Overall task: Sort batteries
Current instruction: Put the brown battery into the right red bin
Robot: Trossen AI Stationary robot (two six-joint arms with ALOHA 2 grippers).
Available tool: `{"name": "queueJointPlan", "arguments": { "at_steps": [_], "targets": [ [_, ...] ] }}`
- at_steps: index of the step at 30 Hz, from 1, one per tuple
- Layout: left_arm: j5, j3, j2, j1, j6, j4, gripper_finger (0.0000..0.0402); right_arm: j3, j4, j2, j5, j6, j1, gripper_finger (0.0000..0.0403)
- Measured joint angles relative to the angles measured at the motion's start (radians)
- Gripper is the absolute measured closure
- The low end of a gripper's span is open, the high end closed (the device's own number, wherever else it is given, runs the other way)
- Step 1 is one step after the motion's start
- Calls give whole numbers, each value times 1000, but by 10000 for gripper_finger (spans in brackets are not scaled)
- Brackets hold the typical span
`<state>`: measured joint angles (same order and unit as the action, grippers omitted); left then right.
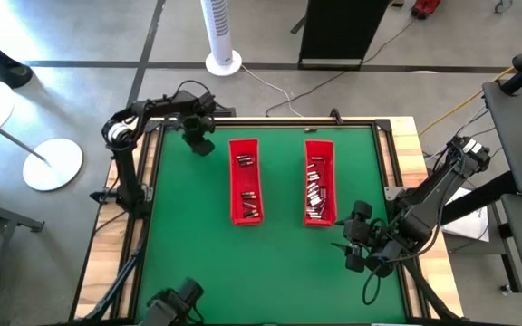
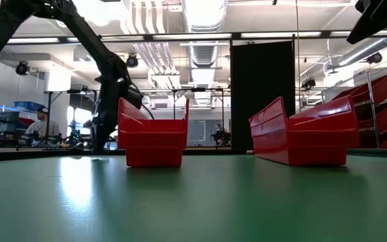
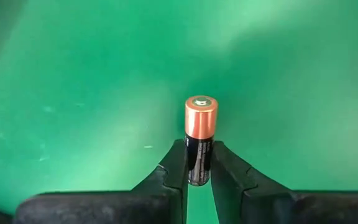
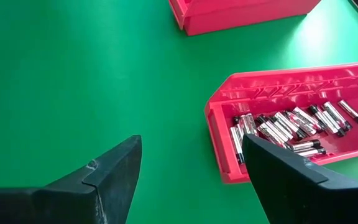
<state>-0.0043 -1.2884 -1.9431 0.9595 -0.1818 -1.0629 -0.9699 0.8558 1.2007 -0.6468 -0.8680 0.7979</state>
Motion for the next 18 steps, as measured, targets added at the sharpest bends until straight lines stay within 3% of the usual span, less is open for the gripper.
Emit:
{"name": "queueJointPlan", "arguments": {
  "at_steps": [7, 18],
  "targets": [
    [13, 56, 48, -82, -1, 2, 375, -1, 0, 0, 0, 8, 0, 126],
    [-1, 311, 211, -222, 38, 89, 376, -1, -1, 0, -7, 31, 0, 125]
  ]
}}
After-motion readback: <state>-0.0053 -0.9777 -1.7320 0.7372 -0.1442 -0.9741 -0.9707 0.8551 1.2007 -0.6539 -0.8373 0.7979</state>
